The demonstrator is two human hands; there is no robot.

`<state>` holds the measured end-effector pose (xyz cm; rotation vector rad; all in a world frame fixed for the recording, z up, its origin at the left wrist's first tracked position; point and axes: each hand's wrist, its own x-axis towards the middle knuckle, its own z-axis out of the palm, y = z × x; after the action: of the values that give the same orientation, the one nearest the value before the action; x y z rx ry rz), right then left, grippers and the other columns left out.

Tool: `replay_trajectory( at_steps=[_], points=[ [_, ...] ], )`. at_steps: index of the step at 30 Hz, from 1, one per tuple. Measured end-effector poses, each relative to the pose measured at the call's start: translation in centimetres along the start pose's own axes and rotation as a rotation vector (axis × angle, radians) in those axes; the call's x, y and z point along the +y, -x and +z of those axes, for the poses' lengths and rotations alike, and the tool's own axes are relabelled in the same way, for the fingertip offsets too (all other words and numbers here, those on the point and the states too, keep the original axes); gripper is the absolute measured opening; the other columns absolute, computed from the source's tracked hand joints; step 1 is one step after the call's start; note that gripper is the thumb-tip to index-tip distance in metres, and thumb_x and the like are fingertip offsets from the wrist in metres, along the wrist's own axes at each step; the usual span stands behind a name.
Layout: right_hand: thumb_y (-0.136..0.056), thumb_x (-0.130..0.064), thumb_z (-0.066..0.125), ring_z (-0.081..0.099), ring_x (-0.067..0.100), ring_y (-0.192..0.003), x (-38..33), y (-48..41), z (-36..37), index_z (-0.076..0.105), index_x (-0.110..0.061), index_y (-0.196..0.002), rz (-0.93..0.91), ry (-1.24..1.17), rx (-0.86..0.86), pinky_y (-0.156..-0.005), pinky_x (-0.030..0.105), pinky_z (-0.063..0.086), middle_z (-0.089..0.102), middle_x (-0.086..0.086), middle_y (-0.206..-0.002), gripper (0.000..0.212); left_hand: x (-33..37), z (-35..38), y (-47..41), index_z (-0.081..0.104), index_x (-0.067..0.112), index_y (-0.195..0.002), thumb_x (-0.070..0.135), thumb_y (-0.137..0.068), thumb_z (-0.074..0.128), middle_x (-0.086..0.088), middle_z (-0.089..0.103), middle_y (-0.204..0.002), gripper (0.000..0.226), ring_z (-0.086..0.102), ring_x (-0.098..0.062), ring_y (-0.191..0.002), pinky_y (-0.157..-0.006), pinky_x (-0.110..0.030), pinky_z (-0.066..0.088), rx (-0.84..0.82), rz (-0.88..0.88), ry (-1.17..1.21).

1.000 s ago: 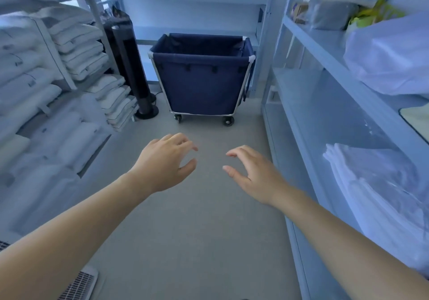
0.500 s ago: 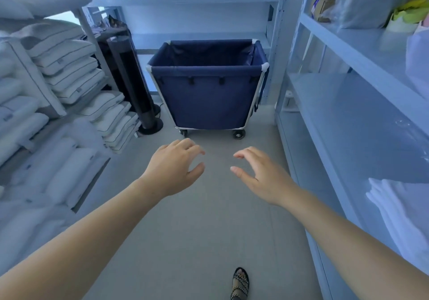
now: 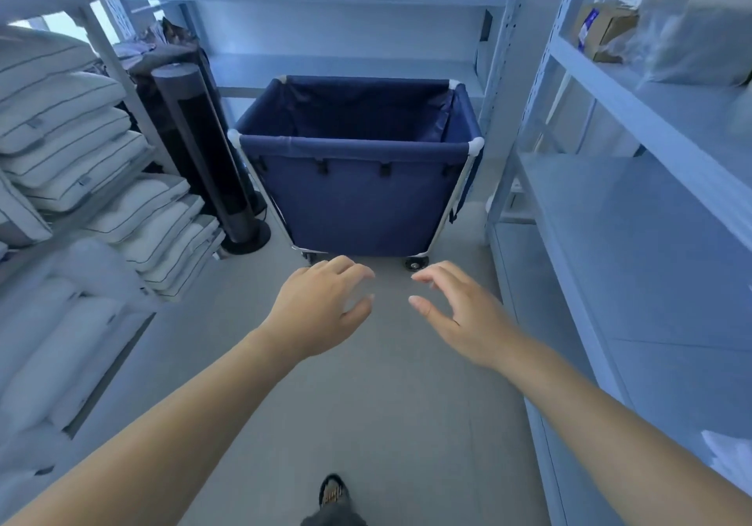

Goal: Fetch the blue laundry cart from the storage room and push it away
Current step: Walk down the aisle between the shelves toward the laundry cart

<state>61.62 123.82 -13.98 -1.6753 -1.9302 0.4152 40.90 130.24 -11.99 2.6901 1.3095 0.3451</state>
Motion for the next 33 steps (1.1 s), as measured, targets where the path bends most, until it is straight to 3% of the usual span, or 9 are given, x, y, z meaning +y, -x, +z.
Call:
replay_trajectory(
  at_steps=[3,5,8,13,23,29,33],
  points=[
    [-0.092,-0.050,0.041,0.042,-0.008,-0.101,1.4,-5.4,1.1,0.049,-0.028,-0.118,-0.016,-0.005,-0.004,-0.070,0.007,0.030,0.045,-0.021,-0.117,0.035,-3.3,0.9,-3.9,0.053,0.028,-0.121,0.041,-0.092,0.045,0.009,0.058,-0.121,0.033,0.058,-0.017,-0.099,-0.082,-0.031,0.043,0.025,-0.041,0.046],
    [-0.093,-0.049,0.041,0.040,-0.010,-0.100,2.4,-9.3,1.8,0.049,-0.028,-0.118,-0.027,-0.016,-0.022,-0.073,0.007,0.032,0.046,-0.022,-0.115,0.034,-5.7,1.3,-6.7,0.054,0.028,-0.121,0.041,-0.092,0.045,0.009,0.059,-0.121,0.032,0.055,-0.013,-0.082,-0.078,-0.029,0.040,0.045,-0.070,0.076],
    [-0.093,-0.047,0.043,0.044,-0.008,-0.101,3.9,-15.3,2.5,0.050,-0.026,-0.118,-0.016,-0.048,-0.023,-0.079,0.016,0.040,0.046,-0.021,-0.112,0.033,-9.6,1.2,-11.1,0.054,0.028,-0.121,0.040,-0.092,0.047,0.010,0.059,-0.119,0.032,0.042,-0.008,-0.067,-0.073,-0.027,0.037,0.092,-0.108,0.123],
    [-0.091,-0.048,0.044,0.046,-0.006,-0.103,6.3,-24.3,3.3,0.051,-0.029,-0.115,0.095,-0.114,0.015,-0.083,0.022,0.040,0.048,-0.023,-0.112,0.031,-15.9,-0.5,-19.1,0.053,0.030,-0.121,0.041,-0.091,0.047,0.013,0.059,-0.116,0.033,0.057,-0.011,-0.101,-0.076,-0.028,0.045,0.130,-0.146,0.164],
    [-0.090,-0.051,0.041,0.045,-0.004,-0.105,12.3,-36.5,4.2,0.050,-0.033,-0.112,0.190,-0.168,0.050,-0.082,0.024,0.045,0.047,-0.025,-0.112,0.030,-22.2,2.5,-33.9,0.051,0.033,-0.121,0.044,-0.091,0.046,0.014,0.057,-0.119,0.032,0.048,-0.004,-0.066,-0.072,-0.028,0.043,-0.009,-0.089,0.139],
    [-0.092,-0.045,0.045,0.045,-0.003,-0.102,18.8,-42.8,3.4,0.051,-0.031,-0.112,0.226,-0.175,0.016,-0.079,0.020,0.039,0.049,-0.020,-0.113,0.026,-23.2,5.2,-42.1,0.050,0.032,-0.122,0.043,-0.092,0.045,0.014,0.057,-0.120,0.032,0.049,-0.009,-0.074,-0.074,-0.030,0.043,-0.057,-0.096,0.128],
    [-0.091,-0.049,0.043,0.044,-0.006,-0.104,23.1,-47.8,2.5,0.050,-0.032,-0.113,0.203,-0.186,-0.027,-0.080,0.021,0.040,0.047,-0.024,-0.115,0.029,-23.0,6.8,-47.7,0.049,0.031,-0.123,0.043,-0.092,0.044,0.013,0.058,-0.117,0.033,0.055,-0.012,-0.093,-0.075,-0.029,0.043,-0.088,-0.090,0.073]
  ],
)
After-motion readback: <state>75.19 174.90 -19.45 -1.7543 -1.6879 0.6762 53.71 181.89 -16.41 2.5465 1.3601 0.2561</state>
